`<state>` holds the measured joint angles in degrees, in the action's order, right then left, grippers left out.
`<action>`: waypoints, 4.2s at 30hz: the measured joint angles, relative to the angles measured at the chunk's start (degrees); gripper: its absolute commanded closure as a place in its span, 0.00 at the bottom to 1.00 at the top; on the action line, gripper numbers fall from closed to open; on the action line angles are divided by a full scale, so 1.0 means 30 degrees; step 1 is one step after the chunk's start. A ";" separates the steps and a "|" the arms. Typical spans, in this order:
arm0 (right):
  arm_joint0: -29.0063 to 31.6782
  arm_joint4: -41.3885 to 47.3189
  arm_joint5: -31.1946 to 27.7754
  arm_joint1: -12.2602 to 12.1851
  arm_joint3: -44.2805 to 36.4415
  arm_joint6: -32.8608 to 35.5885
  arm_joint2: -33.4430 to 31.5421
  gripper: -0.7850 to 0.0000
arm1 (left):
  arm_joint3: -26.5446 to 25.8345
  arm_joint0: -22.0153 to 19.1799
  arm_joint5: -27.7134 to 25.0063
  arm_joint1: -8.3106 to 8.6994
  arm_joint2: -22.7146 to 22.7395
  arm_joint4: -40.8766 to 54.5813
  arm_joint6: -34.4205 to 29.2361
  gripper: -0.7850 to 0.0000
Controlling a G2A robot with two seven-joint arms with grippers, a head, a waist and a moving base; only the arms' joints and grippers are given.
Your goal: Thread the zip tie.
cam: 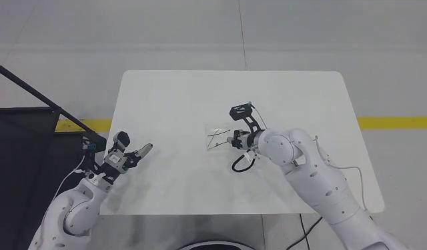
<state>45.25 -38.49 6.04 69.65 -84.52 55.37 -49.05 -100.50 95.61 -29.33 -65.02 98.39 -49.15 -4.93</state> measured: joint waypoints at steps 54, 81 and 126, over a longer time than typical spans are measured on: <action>0.7895 -0.1447 -1.4977 -0.1989 -0.7568 -0.3887 -0.7080 1.00 | -0.1262 -0.0251 -0.3245 0.0514 0.0546 0.8098 -0.6666 0.00; 0.6511 -0.5573 -2.1378 -0.2302 -0.7670 -0.7623 -0.6108 1.00 | 0.0438 -0.4074 -0.3260 0.1106 -0.3721 1.5229 -1.5761 0.00; -0.1723 -2.1204 -1.8537 -0.6262 -0.2296 -3.6616 0.4048 1.00 | 0.2994 -0.9147 0.2197 0.2183 -0.8659 2.9730 -2.5558 0.10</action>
<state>40.08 -102.11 -49.57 50.86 -91.41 -54.48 -36.91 -91.52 68.17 -22.74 -58.47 72.41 40.04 -81.60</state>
